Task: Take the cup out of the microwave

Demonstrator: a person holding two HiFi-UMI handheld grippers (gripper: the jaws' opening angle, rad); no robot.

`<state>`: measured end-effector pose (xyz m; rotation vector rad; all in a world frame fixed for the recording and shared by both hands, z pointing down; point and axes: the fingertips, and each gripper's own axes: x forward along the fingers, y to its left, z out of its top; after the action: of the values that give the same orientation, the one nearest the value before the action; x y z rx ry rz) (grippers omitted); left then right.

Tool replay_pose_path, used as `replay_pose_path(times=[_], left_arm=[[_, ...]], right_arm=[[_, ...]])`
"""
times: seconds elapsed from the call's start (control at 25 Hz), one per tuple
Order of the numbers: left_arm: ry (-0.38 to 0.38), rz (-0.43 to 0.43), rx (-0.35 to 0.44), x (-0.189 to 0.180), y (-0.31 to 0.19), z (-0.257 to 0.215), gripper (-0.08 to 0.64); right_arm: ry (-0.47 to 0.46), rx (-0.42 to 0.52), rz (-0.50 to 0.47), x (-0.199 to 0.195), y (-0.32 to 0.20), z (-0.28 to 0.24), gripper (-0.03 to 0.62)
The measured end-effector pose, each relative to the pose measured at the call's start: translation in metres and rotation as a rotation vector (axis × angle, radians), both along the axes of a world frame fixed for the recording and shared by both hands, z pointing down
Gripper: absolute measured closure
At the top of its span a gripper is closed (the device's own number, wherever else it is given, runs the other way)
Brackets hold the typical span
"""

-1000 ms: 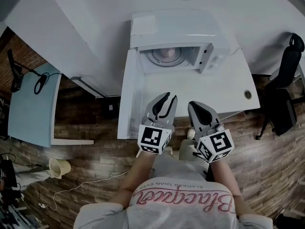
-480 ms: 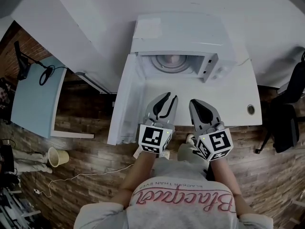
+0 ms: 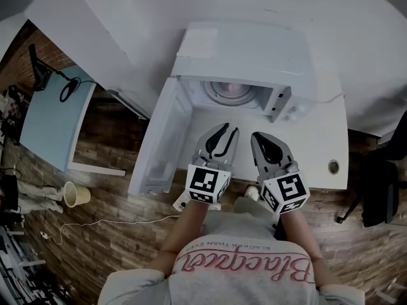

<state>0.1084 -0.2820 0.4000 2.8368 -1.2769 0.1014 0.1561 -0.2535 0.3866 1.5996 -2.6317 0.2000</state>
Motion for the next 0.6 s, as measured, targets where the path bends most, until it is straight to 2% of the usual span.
replay_pose_path(times=[0.36,0.52,0.6], left_arm=[[0.006,-0.116,-0.014,0.019,-0.02,0.005,0.471],[0.017,-0.183,-0.009,0.021,-0.024,0.006,0.47],[0.023,-0.208,-0.009,0.02,-0.024,0.008,0.439]], right_arm=[[0.071,0.022,-0.175,0.007,-0.012,0.001,0.581],[0.062,0.021,-0.217,0.013,-0.013,0.003,0.581],[0.063,0.023,-0.233,0.015,-0.012,0.004,0.581]])
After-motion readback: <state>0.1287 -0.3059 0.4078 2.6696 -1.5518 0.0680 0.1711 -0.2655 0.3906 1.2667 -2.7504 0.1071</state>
